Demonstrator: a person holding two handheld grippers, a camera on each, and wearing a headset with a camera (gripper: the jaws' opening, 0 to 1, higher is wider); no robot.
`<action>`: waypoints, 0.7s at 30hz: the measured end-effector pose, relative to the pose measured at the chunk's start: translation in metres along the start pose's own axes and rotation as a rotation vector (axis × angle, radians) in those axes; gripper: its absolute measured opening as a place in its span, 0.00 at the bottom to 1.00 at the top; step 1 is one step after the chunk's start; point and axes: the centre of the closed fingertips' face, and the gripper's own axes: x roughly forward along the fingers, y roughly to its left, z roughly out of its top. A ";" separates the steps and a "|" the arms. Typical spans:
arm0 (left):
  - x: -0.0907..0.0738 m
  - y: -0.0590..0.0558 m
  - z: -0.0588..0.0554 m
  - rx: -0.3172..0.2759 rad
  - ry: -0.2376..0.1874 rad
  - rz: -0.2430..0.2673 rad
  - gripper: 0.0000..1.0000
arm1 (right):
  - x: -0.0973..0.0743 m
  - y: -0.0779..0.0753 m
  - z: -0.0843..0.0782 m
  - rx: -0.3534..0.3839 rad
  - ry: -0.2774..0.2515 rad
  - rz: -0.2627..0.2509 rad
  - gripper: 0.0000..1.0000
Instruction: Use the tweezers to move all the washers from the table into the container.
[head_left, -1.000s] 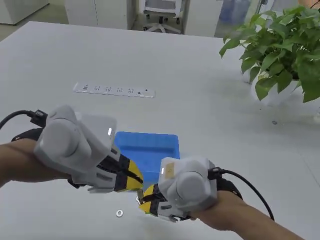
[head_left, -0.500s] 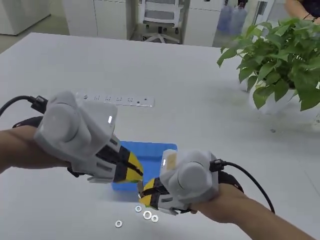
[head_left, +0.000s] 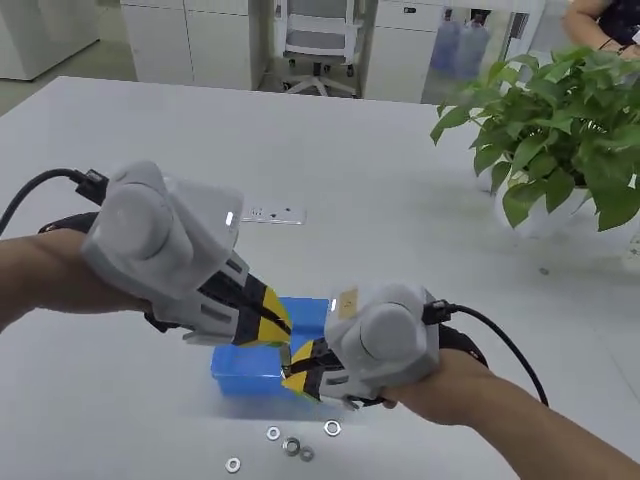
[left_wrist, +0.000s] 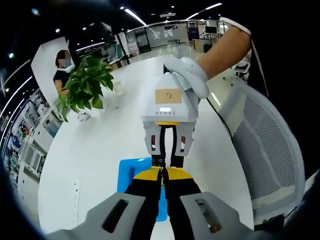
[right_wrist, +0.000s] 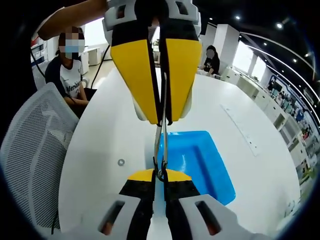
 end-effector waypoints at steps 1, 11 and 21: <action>0.000 0.002 -0.001 0.003 0.001 0.001 0.06 | 0.000 -0.002 0.000 0.000 -0.001 -0.002 0.07; 0.009 0.024 -0.010 0.012 0.004 0.005 0.06 | 0.010 -0.025 -0.006 0.010 0.002 -0.007 0.07; 0.023 0.040 -0.026 0.001 0.013 0.000 0.06 | 0.026 -0.041 -0.019 0.034 0.012 -0.002 0.08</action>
